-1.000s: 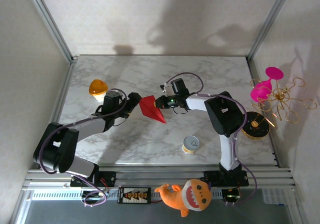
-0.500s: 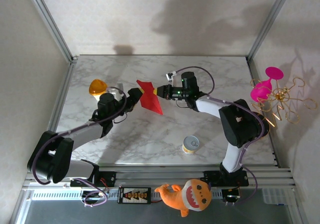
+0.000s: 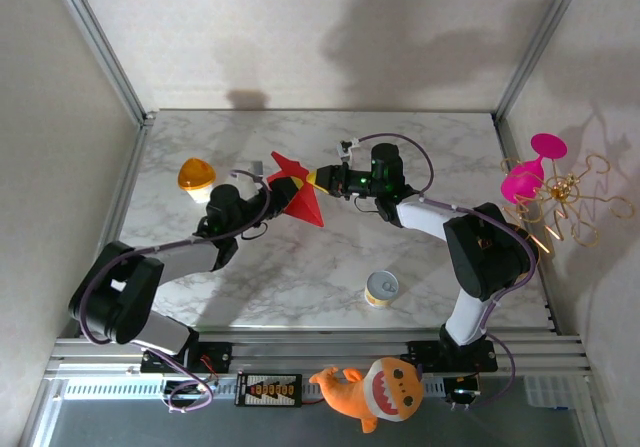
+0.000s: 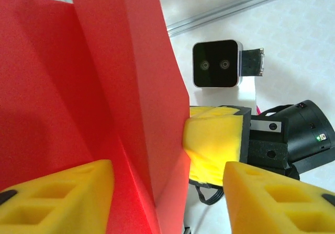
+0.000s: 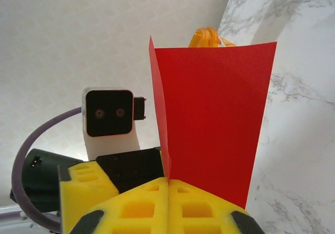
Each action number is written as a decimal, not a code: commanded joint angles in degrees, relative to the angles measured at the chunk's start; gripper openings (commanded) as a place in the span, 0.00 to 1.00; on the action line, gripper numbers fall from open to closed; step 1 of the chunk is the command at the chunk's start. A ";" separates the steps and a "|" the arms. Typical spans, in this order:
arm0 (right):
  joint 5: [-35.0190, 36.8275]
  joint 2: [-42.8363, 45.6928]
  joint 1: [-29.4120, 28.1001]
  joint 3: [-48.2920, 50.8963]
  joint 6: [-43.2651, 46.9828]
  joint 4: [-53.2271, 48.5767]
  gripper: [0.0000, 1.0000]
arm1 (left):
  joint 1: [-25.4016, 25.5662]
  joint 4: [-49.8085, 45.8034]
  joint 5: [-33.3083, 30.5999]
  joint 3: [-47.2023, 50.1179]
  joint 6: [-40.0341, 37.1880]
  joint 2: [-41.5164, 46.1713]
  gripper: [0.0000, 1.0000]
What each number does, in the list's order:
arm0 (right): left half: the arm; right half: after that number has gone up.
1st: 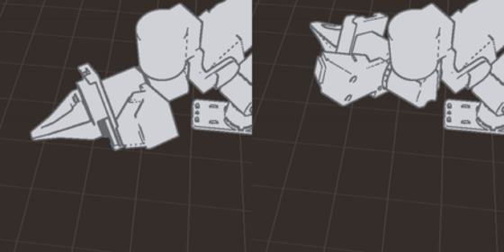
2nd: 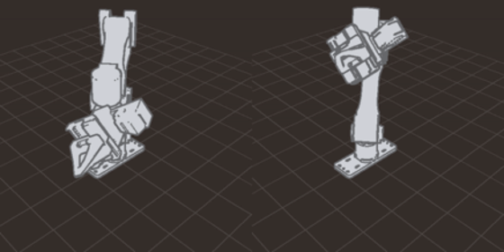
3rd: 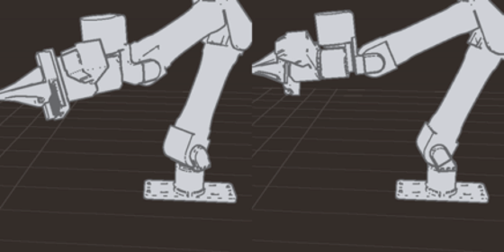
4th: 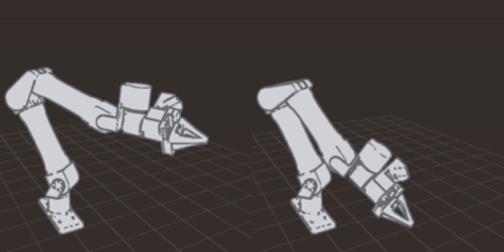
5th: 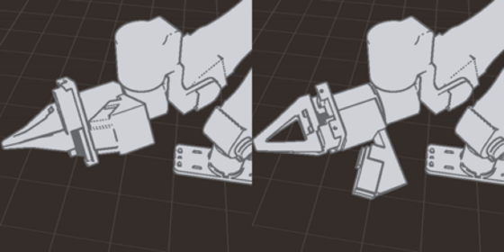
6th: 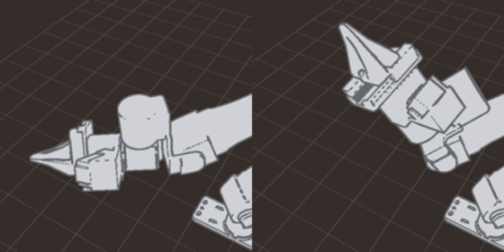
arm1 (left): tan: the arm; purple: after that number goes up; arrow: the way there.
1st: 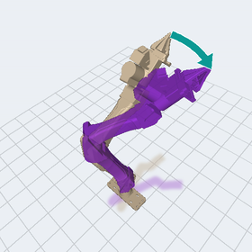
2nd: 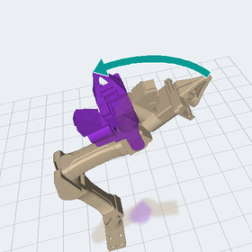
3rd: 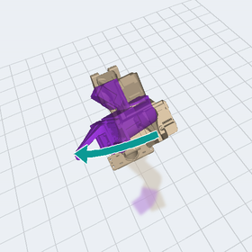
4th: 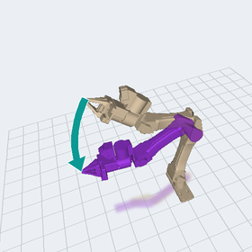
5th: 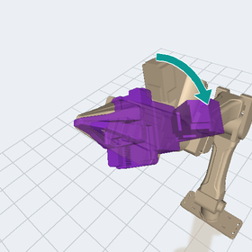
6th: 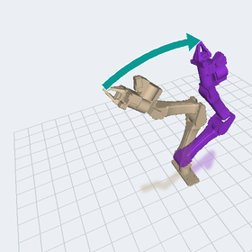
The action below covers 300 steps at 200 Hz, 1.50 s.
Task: Fold a paper plane with a square sheet of paper (pick it up from the middle)
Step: Turn over the paper at the center of the table.
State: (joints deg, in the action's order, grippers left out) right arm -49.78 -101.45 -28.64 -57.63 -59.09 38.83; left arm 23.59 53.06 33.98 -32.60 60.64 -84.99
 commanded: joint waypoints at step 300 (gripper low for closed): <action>48.03 21.70 3.39 6.07 31.84 -32.72 0.84 | 7.42 -72.64 -44.81 -34.16 -42.95 -3.57 0.11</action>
State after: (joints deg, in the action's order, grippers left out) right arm -10.94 -81.69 -25.36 -52.99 -31.05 8.64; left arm 29.15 -3.40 5.45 -61.76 25.78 -84.73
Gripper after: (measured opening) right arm 0.806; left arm 0.113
